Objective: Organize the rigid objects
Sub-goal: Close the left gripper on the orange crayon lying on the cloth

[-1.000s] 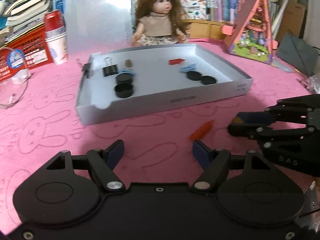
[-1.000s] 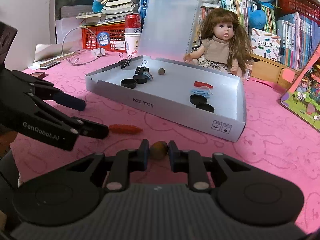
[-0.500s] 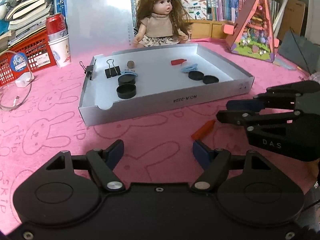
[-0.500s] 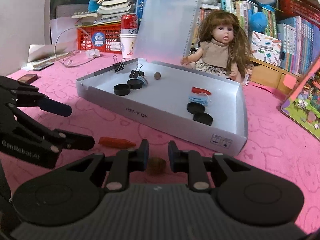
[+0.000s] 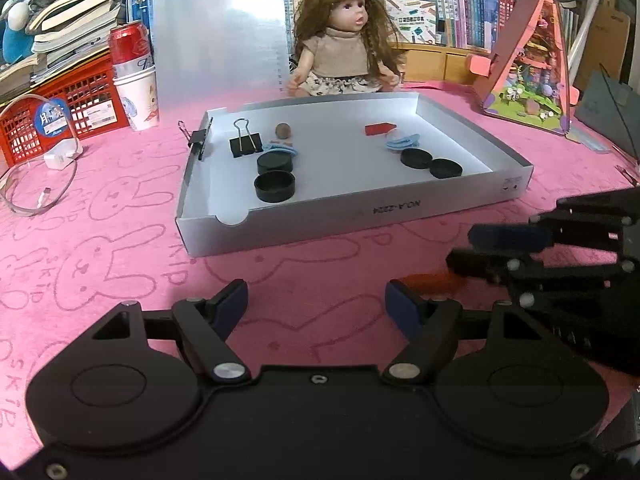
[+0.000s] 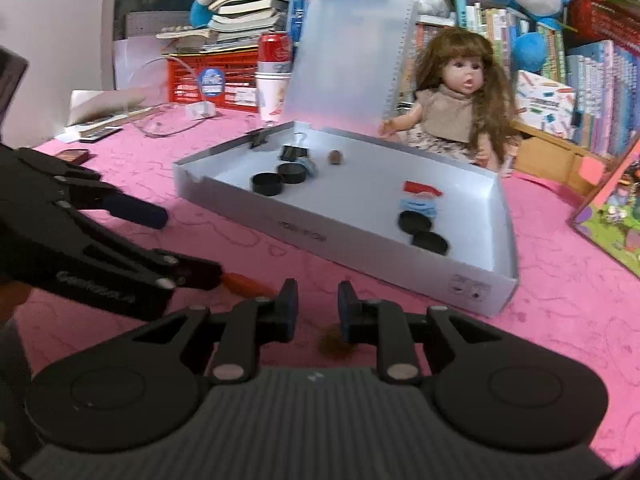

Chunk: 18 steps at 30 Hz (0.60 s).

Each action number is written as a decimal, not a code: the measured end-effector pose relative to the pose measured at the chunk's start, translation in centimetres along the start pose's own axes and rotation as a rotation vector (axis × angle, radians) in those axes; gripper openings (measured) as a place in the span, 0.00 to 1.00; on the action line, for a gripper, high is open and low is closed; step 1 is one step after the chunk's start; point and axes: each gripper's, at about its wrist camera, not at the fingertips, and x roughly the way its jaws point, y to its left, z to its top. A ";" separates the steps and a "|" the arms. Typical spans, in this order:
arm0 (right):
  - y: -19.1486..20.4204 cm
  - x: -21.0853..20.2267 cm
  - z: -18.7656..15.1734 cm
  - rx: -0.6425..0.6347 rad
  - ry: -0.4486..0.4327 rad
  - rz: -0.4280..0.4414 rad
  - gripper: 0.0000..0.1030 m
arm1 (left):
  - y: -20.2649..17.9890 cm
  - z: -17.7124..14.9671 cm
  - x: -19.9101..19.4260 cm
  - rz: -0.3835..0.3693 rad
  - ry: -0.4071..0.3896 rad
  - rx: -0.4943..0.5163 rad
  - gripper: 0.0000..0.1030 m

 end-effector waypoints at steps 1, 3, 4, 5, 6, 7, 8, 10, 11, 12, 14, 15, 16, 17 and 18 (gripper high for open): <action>0.3 0.0 0.0 -0.005 0.000 0.006 0.29 | 0.1 0.0 0.0 0.004 0.000 -0.003 0.72; 0.8 0.1 -0.1 -0.022 -0.003 0.009 0.29 | 0.3 0.1 0.2 0.015 0.001 -0.014 0.72; 0.9 0.1 -0.1 -0.026 -0.006 0.005 0.29 | 0.3 0.1 0.1 0.019 0.001 -0.021 0.72; 0.9 0.1 -0.1 -0.023 -0.008 0.003 0.29 | 0.4 0.1 0.0 0.021 -0.004 -0.028 0.72; 0.8 -0.1 -0.2 -0.014 -0.011 0.001 0.29 | 0.6 0.2 -0.1 0.018 -0.010 -0.032 0.72; 0.6 -0.3 -0.2 -0.003 -0.016 0.000 0.29 | 0.6 0.1 -0.4 0.011 -0.019 -0.035 0.72; 0.3 -0.6 -0.3 0.008 -0.023 -0.001 0.36 | 0.6 0.1 -0.7 0.001 -0.029 -0.035 0.72; -0.2 -1.4 -0.5 0.024 -0.042 -0.004 0.47 | 0.6 0.1 -1.3 -0.022 -0.051 -0.028 0.72; -0.5 -1.7 -0.5 0.030 -0.046 -0.007 0.49 | 0.4 0.0 -1.5 -0.036 -0.059 -0.020 0.72; -0.8 -2.0 -0.6 0.034 -0.047 -0.011 0.50 | 0.2 0.0 -1.7 -0.051 -0.064 -0.011 0.72; -1.3 -2.3 -0.9 0.043 -0.042 -0.012 0.53 | -0.3 -0.3 -2.1 -0.087 -0.071 0.012 0.73; -1.5 -2.4 -1.1 0.049 -0.038 -0.013 0.53 | -0.7 -0.4 -2.2 -0.107 -0.073 0.023 0.73; -1.7 -2.4 -1.2 0.055 -0.033 -0.013 0.53 | -1.0 -0.6 -2.3 -0.125 -0.074 0.036 0.73; -1.8 -2.4 -1.4 0.057 -0.027 -0.013 0.53 | -1.5 -0.7 -2.3 -0.139 -0.075 0.050 0.73; -1.9 -2.4 -1.5 0.057 -0.023 -0.017 0.53 | -1.9 -0.9 -2.2 -0.149 -0.074 0.066 0.73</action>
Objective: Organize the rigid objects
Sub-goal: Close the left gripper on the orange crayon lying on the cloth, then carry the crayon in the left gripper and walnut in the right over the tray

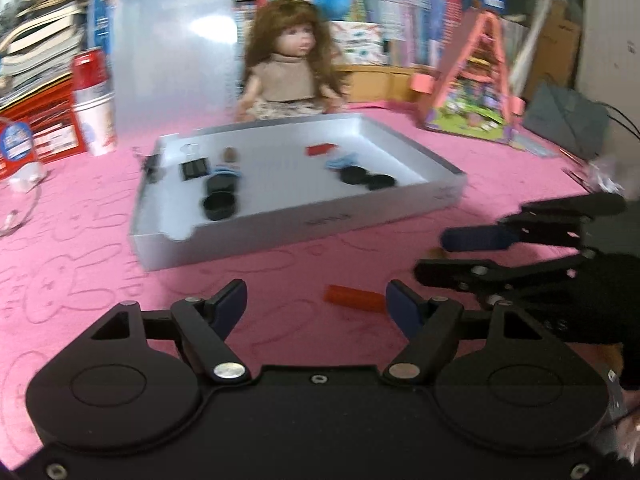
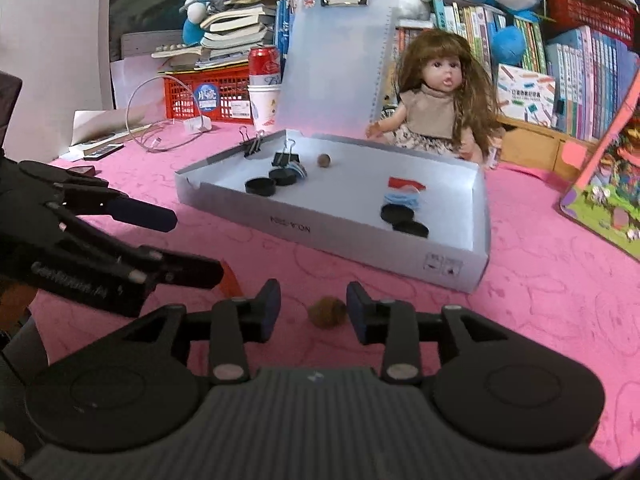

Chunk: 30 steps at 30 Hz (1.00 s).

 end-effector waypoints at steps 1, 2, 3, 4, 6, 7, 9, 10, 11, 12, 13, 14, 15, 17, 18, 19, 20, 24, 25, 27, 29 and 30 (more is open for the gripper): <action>0.0 0.1 -0.1 -0.004 0.004 -0.006 0.53 | -0.5 -0.1 0.2 -0.006 0.001 0.015 0.73; 0.1 0.2 -0.2 -0.010 0.010 -0.013 0.52 | -0.9 -0.2 0.4 -0.009 0.000 0.027 0.72; 0.1 0.3 -0.2 -0.017 0.018 -0.029 0.50 | -1.1 -0.3 0.6 -0.006 0.001 0.030 0.72; 0.1 0.4 -0.3 -0.019 0.024 -0.039 0.46 | -1.2 -0.4 0.8 -0.003 0.006 0.031 0.72; -0.1 0.4 -0.4 -0.006 0.032 -0.026 0.34 | -1.4 -0.5 1.2 -0.006 0.016 0.023 0.70; -0.1 0.3 -0.5 -0.002 0.032 -0.025 0.34 | -1.4 -0.5 1.3 -0.011 0.016 0.017 0.69; -0.1 0.1 -0.6 -0.001 0.028 -0.040 0.31 | -1.6 -0.6 1.5 -0.004 0.017 0.011 0.68; -0.1 0.0 -0.6 0.003 0.026 -0.048 0.31 | -1.5 -0.7 1.6 0.003 0.016 0.012 0.67; -0.2 -0.1 -0.7 0.009 0.025 -0.050 0.30 | -1.7 -0.7 1.6 0.012 0.012 0.016 0.65; -0.2 -0.1 -0.7 0.017 0.025 -0.052 0.30 | -1.8 -0.7 1.7 0.021 0.009 0.023 0.62; -0.2 -0.1 -0.8 0.021 0.025 -0.053 0.29 | -1.9 -0.7 1.7 0.026 0.006 0.027 0.59; -0.1 -0.1 -0.8 0.020 0.025 -0.055 0.28 | -2.0 -0.7 1.7 0.027 0.002 0.029 0.55; 0.0 -0.1 -0.8 0.014 0.023 -0.059 0.28 | -2.0 -0.7 1.7 0.025 0.000 0.030 0.52; 0.2 -0.1 -0.9 0.007 0.023 -0.062 0.28 | -2.1 -0.6 1.5 0.030 -0.005 0.027 0.40; 0.2 0.0 -0.8 0.009 0.022 -0.062 0.27 | -2.1 -0.6 1.5 0.037 -0.003 0.023 0.40; 0.2 0.0 -0.8 0.012 0.021 -0.061 0.27 | -2.1 -0.5 1.4 0.039 -0.002 0.020 0.40; 0.2 0.0 -0.8 0.014 0.020 -0.062 0.27 | -2.0 -0.4 1.4 0.039 -0.002 0.014 0.40; 0.3 -0.1 -0.6 0.022 0.018 -0.065 0.26 | -1.6 -0.3 1.0 0.044 -0.008 0.004 0.40; 0.3 -0.1 -0.6 0.023 0.018 -0.065 0.25 | -1.5 -0.3 0.9 0.046 -0.011 0.002 0.40; 0.3 -0.1 -0.6 0.023 0.017 -0.066 0.25 | -1.3 -0.2 0.7 0.052 -0.015 -0.006 0.40; 0.3 -0.1 -0.6 0.025 0.017 -0.064 0.25 | -1.2 -0.1 0.5 0.057 -0.019 -0.014 0.40; 0.3 -0.1 -0.6 0.026 0.017 -0.063 0.25 | -1.1 -0.1 0.5 0.058 -0.020 -0.016 0.40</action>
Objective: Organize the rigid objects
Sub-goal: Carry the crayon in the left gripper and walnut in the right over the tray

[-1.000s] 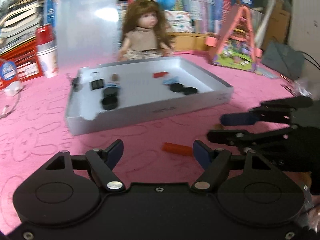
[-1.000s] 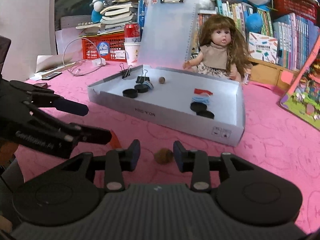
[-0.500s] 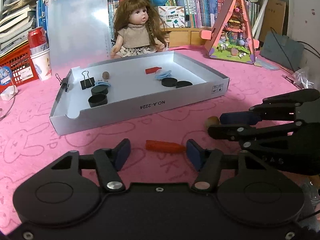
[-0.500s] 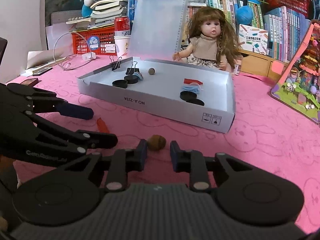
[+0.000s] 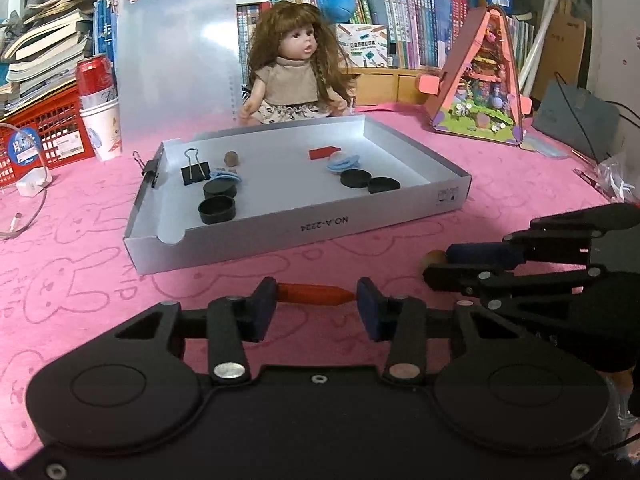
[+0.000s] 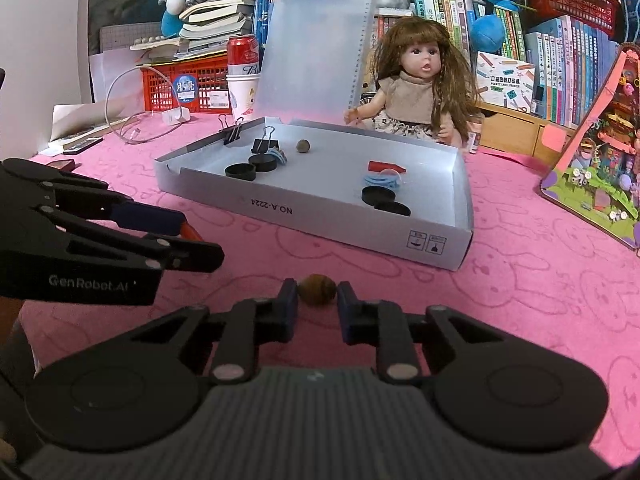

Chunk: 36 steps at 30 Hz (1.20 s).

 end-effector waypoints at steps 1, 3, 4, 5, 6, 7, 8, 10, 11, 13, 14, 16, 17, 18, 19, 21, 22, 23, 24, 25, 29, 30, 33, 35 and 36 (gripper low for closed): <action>0.1 0.0 0.0 0.001 -0.003 0.000 0.25 | 0.1 0.0 0.0 0.004 -0.002 -0.003 0.40; 0.1 0.0 0.1 0.003 -0.007 -0.002 0.29 | 0.3 0.1 -0.1 0.009 -0.002 -0.007 0.40; 0.1 0.0 0.1 0.005 -0.010 -0.001 0.33 | 0.4 0.1 -0.1 0.011 -0.001 -0.009 0.40; 0.1 0.1 0.1 0.009 -0.013 0.000 0.33 | 0.5 0.1 -0.1 0.012 -0.001 -0.012 0.40; 0.0 0.2 0.1 0.013 -0.011 0.000 0.45 | 0.6 0.1 -0.1 0.014 -0.001 -0.013 0.40; -0.1 0.4 0.1 0.016 -0.006 0.005 0.48 | 0.7 0.1 -0.1 0.017 0.000 -0.014 0.40; -0.1 0.6 0.1 0.019 0.002 0.010 0.48 | 0.7 0.1 -0.1 0.019 0.001 -0.015 0.40; -0.1 0.8 0.1 0.015 0.001 0.007 0.48 | 0.8 0.0 -0.2 0.022 0.001 -0.018 0.40; 0.1 0.8 0.2 0.007 0.004 0.005 0.44 | 0.8 0.0 -0.2 0.023 0.002 -0.021 0.40; 0.2 0.8 0.2 0.006 0.007 0.004 0.29 | 0.9 0.1 -0.2 0.025 0.003 -0.027 0.40; 0.2 0.7 0.2 0.005 0.006 0.005 0.27 | 0.9 0.1 -0.2 0.025 0.004 -0.030 0.40; 0.2 0.6 0.2 0.007 0.003 0.007 0.27 | 1.0 0.2 -0.3 0.025 0.003 -0.035 0.40; 0.2 0.5 0.2 0.010 -0.001 0.007 0.27 | 1.1 0.2 -0.3 0.025 0.004 -0.038 0.40; 0.3 0.5 0.3 0.009 -0.002 0.006 0.26 | 1.1 0.3 -0.3 0.025 0.006 -0.043 0.40; 0.3 0.4 0.3 0.007 -0.005 0.005 0.26 | 1.2 0.4 -0.2 0.026 0.010 -0.049 0.40; 0.4 0.4 0.5 0.004 -0.008 0.002 0.26 | 1.3 0.5 -0.2 0.025 0.016 -0.060 0.40; 0.4 0.3 0.6 0.005 -0.008 0.000 0.26 | 1.3 0.5 -0.2 0.024 0.019 -0.065 0.40; 0.4 0.3 0.7 0.005 -0.008 -0.003 0.26 | 1.4 0.6 -0.2 0.023 0.021 -0.068 0.40; 0.4 0.3 0.8 0.005 -0.009 -0.005 0.26 | 1.4 0.6 -0.2 0.023 0.021 -0.070 0.40; 0.5 0.3 0.9 0.006 -0.010 -0.009 0.26 | 1.4 0.6 -0.2 0.023 0.021 -0.070 0.40; 0.4 0.1 1.3 0.016 -0.017 -0.019 0.26 | 1.4 1.0 -0.2 0.019 0.021 -0.077 0.40; 0.4 0.1 1.4 0.017 -0.018 -0.021 0.26 | 1.3 1.1 -0.3 0.018 0.019 -0.077 0.40; 0.4 0.0 1.7 0.023 -0.020 -0.027 0.26 | 1.2 1.4 -0.4 0.010 0.015 -0.079 0.40; 0.4 0.0 1.9 0.028 -0.021 -0.032 0.26 | 1.1 1.5 -0.5 0.006 0.014 -0.080 0.40; 0.3 -0.1 2.0 0.031 -0.021 -0.035 0.27 | 1.1 1.5 -0.6 0.004 0.013 -0.080 0.40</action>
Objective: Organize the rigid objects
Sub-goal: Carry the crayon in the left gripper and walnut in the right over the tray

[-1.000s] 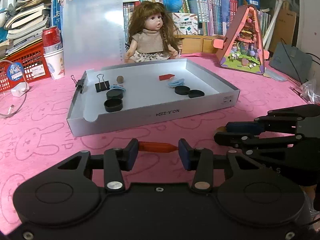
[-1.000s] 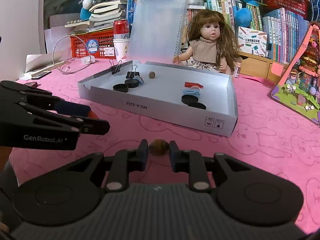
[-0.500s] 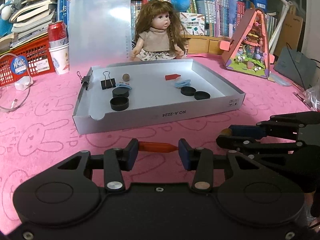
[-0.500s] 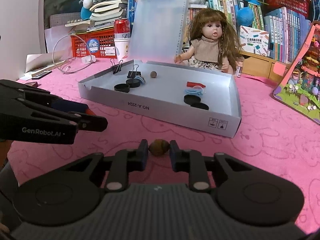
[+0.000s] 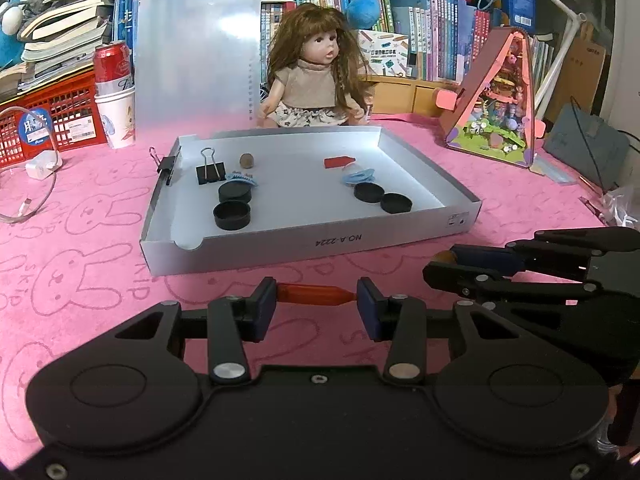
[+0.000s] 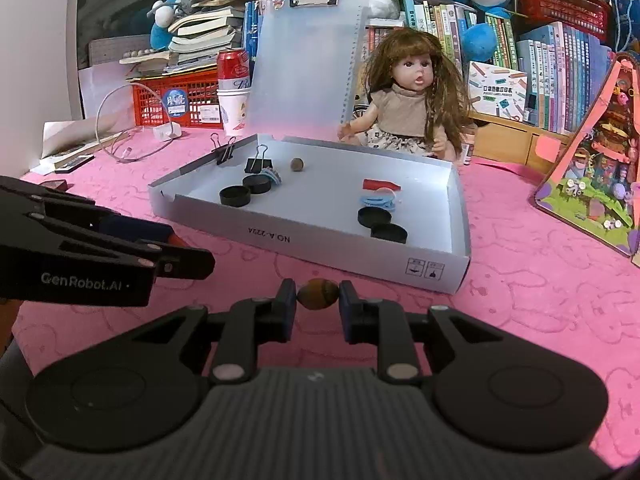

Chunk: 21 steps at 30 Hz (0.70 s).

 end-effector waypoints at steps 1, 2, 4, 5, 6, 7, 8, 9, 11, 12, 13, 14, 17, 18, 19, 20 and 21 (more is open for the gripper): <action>0.0 0.0 0.1 0.003 0.000 -0.003 0.27 | -0.1 0.1 -0.1 -0.003 -0.002 0.000 0.40; -0.1 -0.1 0.2 0.007 -0.001 -0.006 0.27 | -0.1 0.2 -0.1 -0.005 -0.004 -0.001 0.40; -0.2 -0.2 0.4 0.013 -0.001 -0.009 0.26 | -0.2 0.5 -0.3 -0.011 -0.012 -0.004 0.40; -0.3 -0.2 0.5 0.017 -0.002 -0.010 0.27 | -0.2 0.7 -0.4 -0.014 -0.016 -0.006 0.40; -0.3 -0.3 0.6 0.020 -0.003 -0.011 0.27 | -0.2 0.9 -0.5 -0.018 -0.020 -0.010 0.40; -0.3 -0.3 0.7 0.021 -0.003 -0.013 0.27 | -0.2 1.2 -0.7 -0.023 -0.025 -0.014 0.40; -0.4 -0.4 0.9 0.022 -0.004 -0.018 0.27 | -0.1 1.3 -0.7 -0.026 -0.029 -0.018 0.40; -0.4 -0.4 1.1 0.024 -0.003 -0.025 0.27 | -0.1 1.6 -0.8 -0.027 -0.034 -0.021 0.40; -0.6 -0.4 1.5 0.034 0.000 -0.038 0.27 | 0.1 2.0 -0.9 -0.025 -0.043 -0.026 0.40; -0.8 -0.4 1.6 0.040 0.001 -0.042 0.27 | 0.1 2.2 -0.9 -0.021 -0.048 -0.028 0.40; -0.9 -0.4 1.8 0.047 0.001 -0.045 0.27 | 0.3 2.5 -0.9 -0.017 -0.052 -0.031 0.40; -1.1 -0.3 1.9 0.054 0.002 -0.050 0.27 | 0.4 2.7 -0.9 -0.014 -0.056 -0.035 0.40; -1.5 -0.2 2.4 0.064 -0.002 -0.063 0.27 | 1.1 3.5 -0.8 -0.006 -0.066 -0.049 0.40; -1.6 -0.2 2.6 0.065 -0.003 -0.067 0.27 | 1.2 3.8 -0.7 -0.003 -0.069 -0.055 0.40; -1.6 -0.2 2.7 0.065 -0.005 -0.071 0.27 | 1.5 4.0 -0.5 0.000 -0.069 -0.061 0.40; -1.7 -0.1 2.9 0.066 -0.005 -0.075 0.27 | 1.7 4.3 -0.3 0.005 -0.068 -0.070 0.40; -1.7 0.0 3.0 0.067 -0.004 -0.078 0.27 | 1.9 4.5 -0.1 0.008 -0.068 -0.076 0.40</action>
